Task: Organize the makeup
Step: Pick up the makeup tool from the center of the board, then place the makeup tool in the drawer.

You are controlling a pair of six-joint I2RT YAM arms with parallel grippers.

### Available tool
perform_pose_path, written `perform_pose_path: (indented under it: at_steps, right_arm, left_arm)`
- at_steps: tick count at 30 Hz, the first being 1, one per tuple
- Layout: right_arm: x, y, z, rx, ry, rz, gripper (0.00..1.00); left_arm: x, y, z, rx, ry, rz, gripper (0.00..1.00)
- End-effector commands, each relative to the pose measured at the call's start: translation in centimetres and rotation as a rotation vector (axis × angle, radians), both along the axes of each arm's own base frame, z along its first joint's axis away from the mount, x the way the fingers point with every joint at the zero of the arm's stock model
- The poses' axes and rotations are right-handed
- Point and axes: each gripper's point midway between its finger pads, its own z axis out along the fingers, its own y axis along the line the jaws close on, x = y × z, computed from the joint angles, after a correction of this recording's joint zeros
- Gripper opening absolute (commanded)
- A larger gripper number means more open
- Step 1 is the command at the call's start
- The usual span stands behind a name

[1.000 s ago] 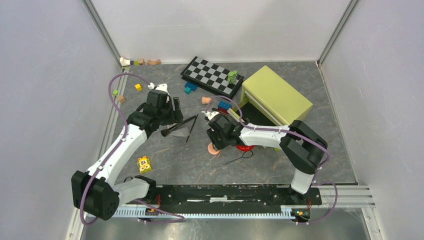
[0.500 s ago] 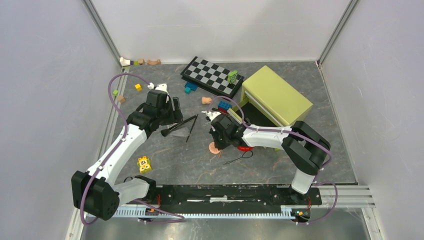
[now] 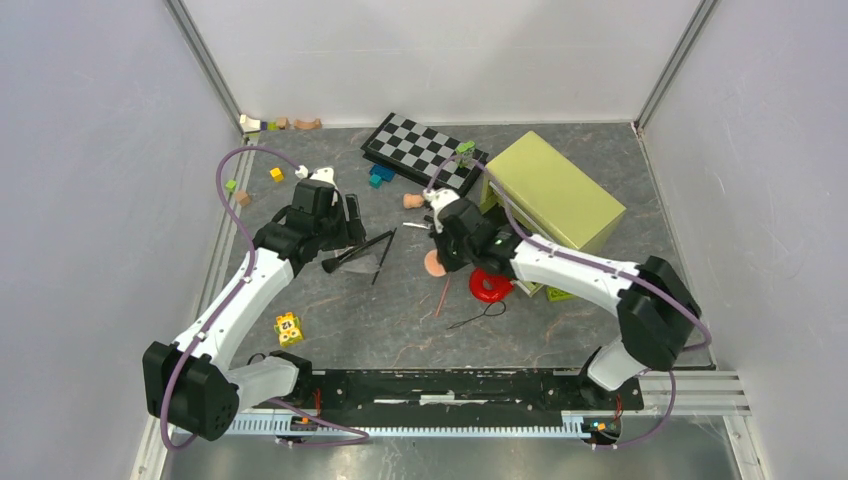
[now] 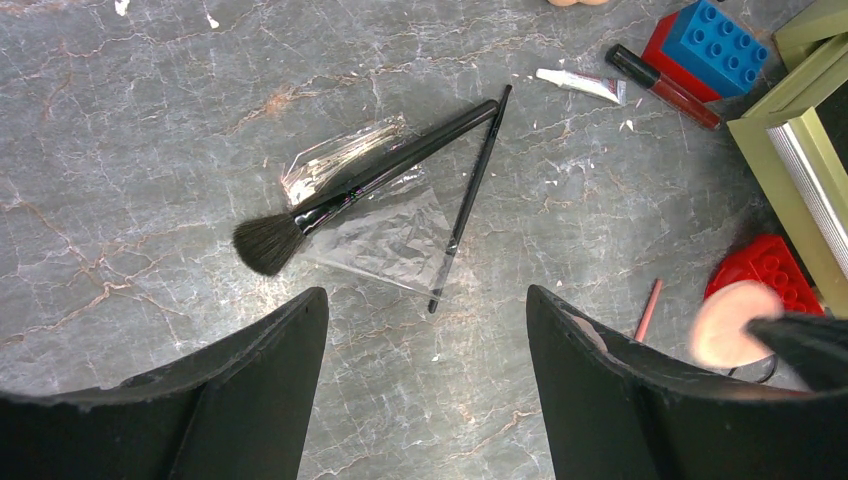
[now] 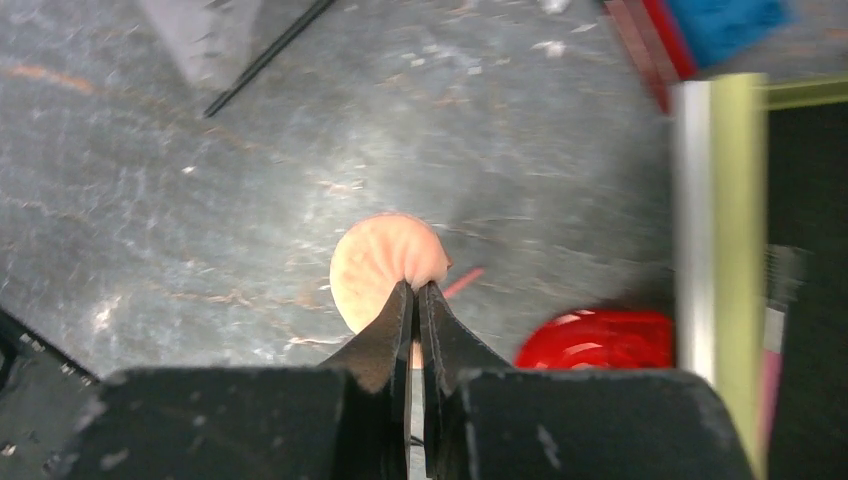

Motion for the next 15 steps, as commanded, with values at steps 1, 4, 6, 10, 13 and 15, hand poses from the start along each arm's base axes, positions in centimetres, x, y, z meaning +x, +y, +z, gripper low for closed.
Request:
perform_pose_path:
  at_steps: [1, 4, 6, 10, 13, 15]
  right_arm:
    - [3.3, -5.1, 3.8, -0.028, -0.098, -0.131, 0.05]
    - [4.7, -8.9, 4.7, -0.056, -0.13, -0.227, 0.05]
    - [5.4, -11.5, 4.8, -0.108, -0.154, -0.296, 0.05]
    - [6.5, -16.1, 4.7, -0.261, -0.201, -0.411, 0.05]
    - [7.0, -17.8, 4.3, -0.342, -0.211, -0.436, 0.05]
    - [7.1, -18.0, 3.8, -0.365, -0.209, -0.429, 0.05]
  left_arm:
    - [0.3, 0.1, 0.9, 0.003, -0.046, -0.025, 0.79]
    - [0.4, 0.1, 0.9, 0.002, -0.047, -0.023, 0.79]
    - [0.4, 0.1, 1.0, 0.002, -0.047, -0.024, 0.79]
    - [0.4, 0.1, 0.9, 0.001, -0.045, -0.024, 0.79]
    - [0.4, 0.0, 0.9, 0.0, -0.045, -0.026, 0.79]
    - [0.4, 0.1, 0.9, 0.0, -0.044, -0.026, 0.79]
